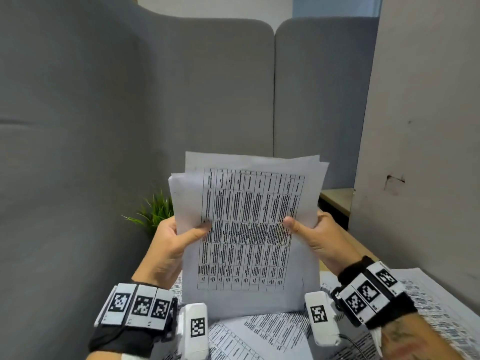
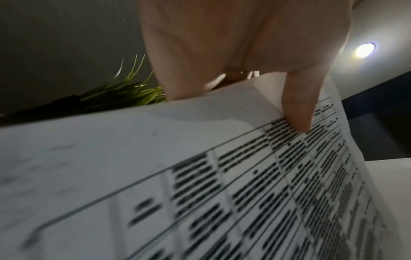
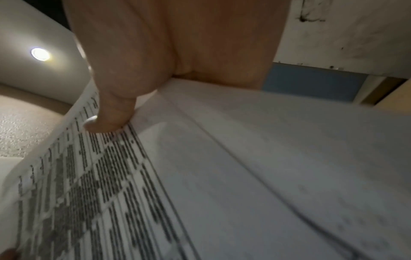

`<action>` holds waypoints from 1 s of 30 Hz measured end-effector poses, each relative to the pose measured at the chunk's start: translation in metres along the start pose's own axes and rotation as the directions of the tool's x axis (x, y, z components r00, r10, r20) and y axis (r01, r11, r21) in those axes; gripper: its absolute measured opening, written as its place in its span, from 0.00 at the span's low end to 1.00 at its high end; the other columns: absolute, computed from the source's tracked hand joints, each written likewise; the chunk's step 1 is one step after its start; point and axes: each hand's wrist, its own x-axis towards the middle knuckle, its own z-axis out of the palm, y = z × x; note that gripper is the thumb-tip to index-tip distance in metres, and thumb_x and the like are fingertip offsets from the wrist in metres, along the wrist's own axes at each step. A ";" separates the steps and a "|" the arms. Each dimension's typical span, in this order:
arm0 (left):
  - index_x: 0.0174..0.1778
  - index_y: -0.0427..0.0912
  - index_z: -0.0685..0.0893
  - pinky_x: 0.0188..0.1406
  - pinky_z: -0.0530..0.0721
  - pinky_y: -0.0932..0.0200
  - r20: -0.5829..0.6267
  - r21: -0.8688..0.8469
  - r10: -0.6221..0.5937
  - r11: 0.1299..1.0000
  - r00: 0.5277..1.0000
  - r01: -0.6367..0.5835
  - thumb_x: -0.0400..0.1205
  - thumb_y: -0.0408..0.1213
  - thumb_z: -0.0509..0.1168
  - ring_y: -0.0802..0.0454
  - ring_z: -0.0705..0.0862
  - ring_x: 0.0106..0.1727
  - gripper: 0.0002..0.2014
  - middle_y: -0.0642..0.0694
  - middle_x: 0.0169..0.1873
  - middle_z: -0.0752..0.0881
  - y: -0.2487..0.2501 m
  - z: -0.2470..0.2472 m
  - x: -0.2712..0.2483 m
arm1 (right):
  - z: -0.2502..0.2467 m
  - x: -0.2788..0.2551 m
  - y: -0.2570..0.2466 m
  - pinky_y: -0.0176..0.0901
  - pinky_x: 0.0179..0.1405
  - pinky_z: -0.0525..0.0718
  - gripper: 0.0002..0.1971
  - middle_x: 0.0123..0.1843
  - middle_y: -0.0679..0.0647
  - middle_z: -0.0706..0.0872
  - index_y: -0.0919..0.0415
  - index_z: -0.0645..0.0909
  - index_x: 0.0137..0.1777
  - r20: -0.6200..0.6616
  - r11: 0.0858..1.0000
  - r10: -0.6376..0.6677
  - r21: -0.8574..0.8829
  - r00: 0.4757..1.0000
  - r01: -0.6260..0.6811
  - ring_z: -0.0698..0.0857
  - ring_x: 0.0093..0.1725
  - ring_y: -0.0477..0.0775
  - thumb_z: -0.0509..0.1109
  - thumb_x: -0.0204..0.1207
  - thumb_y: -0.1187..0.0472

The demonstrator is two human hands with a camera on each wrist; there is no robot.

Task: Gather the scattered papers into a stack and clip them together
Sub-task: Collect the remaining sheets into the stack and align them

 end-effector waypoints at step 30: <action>0.56 0.48 0.89 0.57 0.87 0.55 0.147 0.188 -0.064 0.982 0.987 0.036 0.61 0.43 0.84 0.45 0.88 0.62 0.26 0.42 0.56 0.91 0.004 0.012 -0.003 | 0.009 -0.026 -0.003 0.48 0.65 0.82 0.27 0.58 0.57 0.89 0.56 0.78 0.57 0.039 0.969 0.160 0.183 0.986 -0.164 0.86 0.64 0.57 0.81 0.57 0.61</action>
